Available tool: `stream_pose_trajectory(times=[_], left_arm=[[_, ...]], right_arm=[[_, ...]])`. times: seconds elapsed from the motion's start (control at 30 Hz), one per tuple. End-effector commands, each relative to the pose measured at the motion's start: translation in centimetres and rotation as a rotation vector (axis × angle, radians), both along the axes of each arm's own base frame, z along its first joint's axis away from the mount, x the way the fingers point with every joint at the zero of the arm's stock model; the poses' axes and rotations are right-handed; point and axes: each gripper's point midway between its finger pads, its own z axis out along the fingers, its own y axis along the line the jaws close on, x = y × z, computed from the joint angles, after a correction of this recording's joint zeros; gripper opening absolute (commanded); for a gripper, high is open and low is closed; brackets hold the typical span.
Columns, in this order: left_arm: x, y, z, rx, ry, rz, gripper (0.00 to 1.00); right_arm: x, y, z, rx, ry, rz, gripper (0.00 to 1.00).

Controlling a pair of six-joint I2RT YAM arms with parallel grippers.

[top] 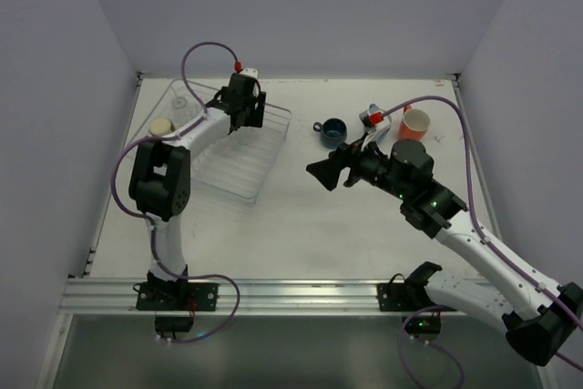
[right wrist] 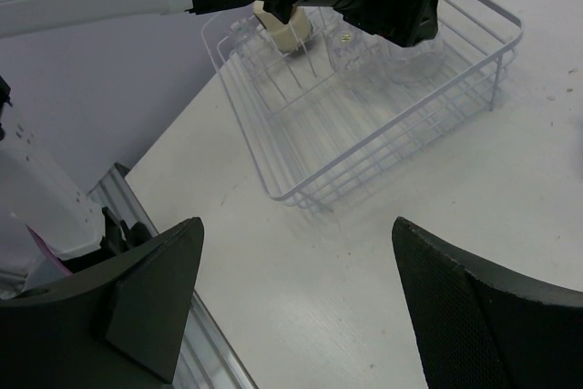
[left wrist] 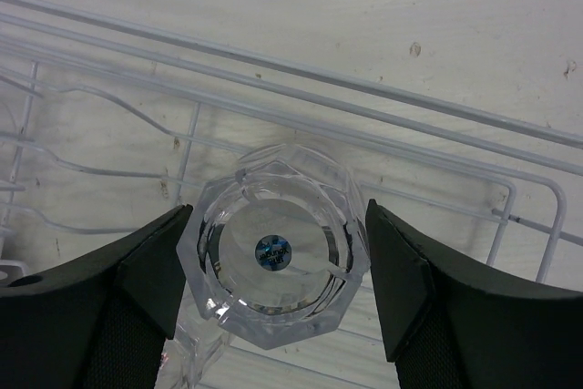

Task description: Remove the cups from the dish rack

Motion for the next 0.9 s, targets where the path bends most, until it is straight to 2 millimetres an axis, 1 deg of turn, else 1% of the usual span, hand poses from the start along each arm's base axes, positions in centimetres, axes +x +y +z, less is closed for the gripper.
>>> stream_pose_trajectory(times=[0.0, 0.03, 0.1, 0.17, 0.2, 0.27, 0.3, 0.33, 0.37, 0.4, 0.43, 0.47, 0.5, 0.53, 0.57, 0.6, 0.63, 0.67, 0.7, 0.73, 0.77, 0.8, 0.83, 0.87], left_arm=[[2.1, 0.0, 2.4, -0.019, -0.087, 0.002, 0.75], [2.0, 0.1, 3.1, -0.023, -0.099, 0.006, 0.69], [1.7, 0.1, 4.6, -0.042, -0.132, 0.008, 0.62], [1.6, 0.1, 6.0, -0.067, -0.16, 0.018, 0.6], [1.2, 0.2, 7.2, -0.081, -0.181, 0.02, 0.59], [0.8, 0.0, 9.0, -0.115, -0.213, 0.021, 0.56], [0.4, 0.0, 10.9, -0.137, -0.248, 0.021, 0.56], [-0.1, 0.0, 11.4, -0.154, -0.254, 0.017, 0.55], [-0.5, -0.1, 12.3, -0.181, -0.27, 0.022, 0.54], [-1.4, -0.1, 14.6, -0.212, -0.313, 0.016, 0.54], [-2.0, -0.3, 14.7, -0.241, -0.314, 0.008, 0.53], [-2.6, -0.4, 15.6, -0.262, -0.329, 0.002, 0.52], [-3.6, -0.2, 18.0, -0.296, -0.373, -0.004, 0.52], [-4.4, -0.7, 18.7, -0.329, -0.378, -0.026, 0.5], [-5.3, -1.0, 18.6, -0.37, -0.372, -0.037, 0.5], [-6.7, -1.1, 20.7, -0.416, -0.409, -0.059, 0.5], [-7.8, -2.0, 21.5, -0.466, -0.408, -0.103, 0.5], [-8.9, -2.3, 21.1, -0.513, -0.392, -0.11, 0.5], [-10.7, -2.5, 23.3, -0.568, -0.434, -0.146, 0.49], [-11.9, -3.3, 24.3, -0.622, -0.449, -0.2, 0.49], [-13.1, -3.7, 24.9, -0.683, -0.449, -0.215, 0.49], [-14.9, -3.6, 25.4, -0.724, -0.458, -0.235, 0.49], [-16.2, -4.4, 26.4, -0.779, -0.471, -0.295, 0.49], [-17.4, -5.0, 26.8, -0.847, -0.457, -0.316, 0.49]], right_arm=[[-0.5, 0.5, 1.1, 0.04, -0.026, 0.029, 0.86], [-0.4, 0.4, 1.2, 0.04, -0.027, 0.026, 0.86], [-0.4, 0.4, 1.4, 0.042, -0.031, 0.02, 0.86], [-0.2, 0.4, 1.6, 0.044, -0.032, 0.017, 0.86], [-0.1, 0.6, 1.4, 0.04, -0.027, 0.017, 0.86], [0.2, 0.8, 1.8, 0.057, -0.027, 0.009, 0.86], [0.4, 0.8, 1.6, 0.062, -0.018, 0.003, 0.86], [0.6, 0.8, 1.5, 0.071, -0.006, -0.011, 0.86], [0.8, 1.1, 2.3, 0.123, -0.001, -0.021, 0.86], [0.9, 1.2, 2.4, 0.151, 0.009, -0.029, 0.86], [1.1, 1.5, 2.6, 0.207, 0.035, -0.035, 0.85], [1.1, 1.7, 2.7, 0.232, 0.048, -0.031, 0.84], [1.1, 1.9, 3.0, 0.259, 0.06, -0.027, 0.84], [1.1, 2.1, 2.8, 0.278, 0.075, -0.023, 0.83], [1.2, 2.3, 3.6, 0.332, 0.089, -0.024, 0.83], [1.2, 2.4, 3.9, 0.359, 0.092, -0.025, 0.81], [1.3, 2.4, 3.9, 0.381, 0.104, -0.03, 0.8], [1.3, 2.4, 4.7, 0.425, 0.106, -0.029, 0.79], [1.2, 2.5, 4.9, 0.444, 0.112, -0.025, 0.79], [1.2, 2.5, 5.1, 0.461, 0.117, -0.022, 0.78], [1.1, 2.6, 5.7, 0.498, 0.124, -0.014, 0.78], [0.8, 2.7, 6.1, 0.514, 0.122, 0.007, 0.77], [0.7, 2.9, 6.0, 0.528, 0.128, 0.019, 0.76], [0.5, 2.9, 6.6, 0.557, 0.128, 0.032, 0.76]])
